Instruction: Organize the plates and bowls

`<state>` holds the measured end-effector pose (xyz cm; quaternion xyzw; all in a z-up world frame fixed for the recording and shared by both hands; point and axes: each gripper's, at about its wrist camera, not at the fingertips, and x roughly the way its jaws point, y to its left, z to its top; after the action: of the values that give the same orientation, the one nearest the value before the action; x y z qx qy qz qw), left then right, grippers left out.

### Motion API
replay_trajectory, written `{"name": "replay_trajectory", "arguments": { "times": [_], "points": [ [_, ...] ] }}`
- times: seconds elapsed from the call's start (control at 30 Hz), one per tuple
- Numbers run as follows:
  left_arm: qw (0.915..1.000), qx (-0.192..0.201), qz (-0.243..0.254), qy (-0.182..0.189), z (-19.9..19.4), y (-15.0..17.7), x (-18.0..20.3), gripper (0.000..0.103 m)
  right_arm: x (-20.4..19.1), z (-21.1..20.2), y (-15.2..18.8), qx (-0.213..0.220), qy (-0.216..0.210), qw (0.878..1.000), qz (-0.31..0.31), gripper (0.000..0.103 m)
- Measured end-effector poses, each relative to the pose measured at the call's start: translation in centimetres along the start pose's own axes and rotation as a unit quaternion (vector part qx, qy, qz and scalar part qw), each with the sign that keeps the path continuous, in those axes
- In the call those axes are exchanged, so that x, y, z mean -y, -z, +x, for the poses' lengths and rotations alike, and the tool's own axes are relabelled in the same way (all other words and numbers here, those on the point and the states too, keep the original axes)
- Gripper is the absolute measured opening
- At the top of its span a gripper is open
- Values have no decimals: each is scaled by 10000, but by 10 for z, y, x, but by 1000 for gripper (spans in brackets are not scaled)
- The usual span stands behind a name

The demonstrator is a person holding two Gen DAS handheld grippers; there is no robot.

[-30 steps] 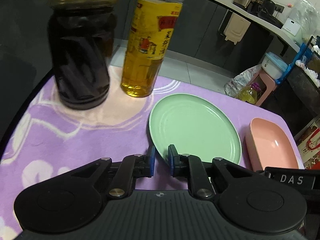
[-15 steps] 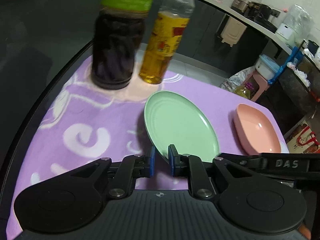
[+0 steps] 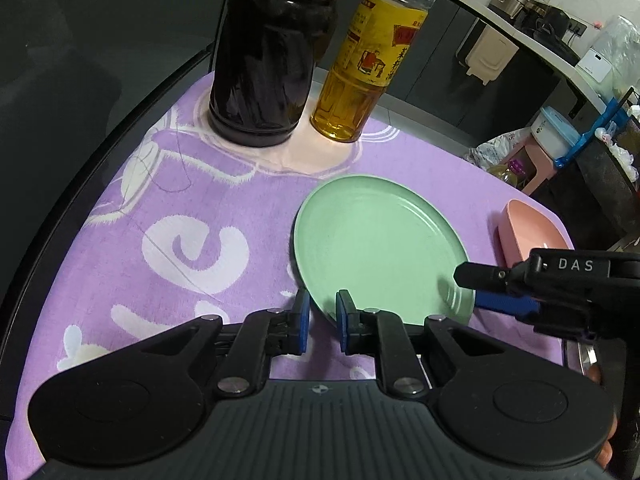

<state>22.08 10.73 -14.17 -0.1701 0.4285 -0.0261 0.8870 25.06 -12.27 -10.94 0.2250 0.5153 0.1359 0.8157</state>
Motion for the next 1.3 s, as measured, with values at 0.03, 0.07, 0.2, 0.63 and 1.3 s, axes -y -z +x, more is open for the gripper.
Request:
{"name": "replay_trajectory", "arguments": {
  "times": [0.03,0.07,0.2,0.63,1.3],
  "points": [
    [10000,5,13,-3,1,0,0,13,-2,2,-1,-13,3,9999,-103,28],
    [9999,54,69,-86,0,0,1,13,-4,5,-1,-65,26,9997,-241,22],
    [9986,318,290,-296,-15,3,7,13,-9,4,9,-45,151,9982,-575,9],
    [9983,469,-7,-331,-70,35,-26,14,-40,-21,44,-291,-278,9917,-1223,10],
    [9971,458,-374,-484,-82,54,-67,13,-78,1,73,-776,-133,9818,-1728,13]
  ]
}}
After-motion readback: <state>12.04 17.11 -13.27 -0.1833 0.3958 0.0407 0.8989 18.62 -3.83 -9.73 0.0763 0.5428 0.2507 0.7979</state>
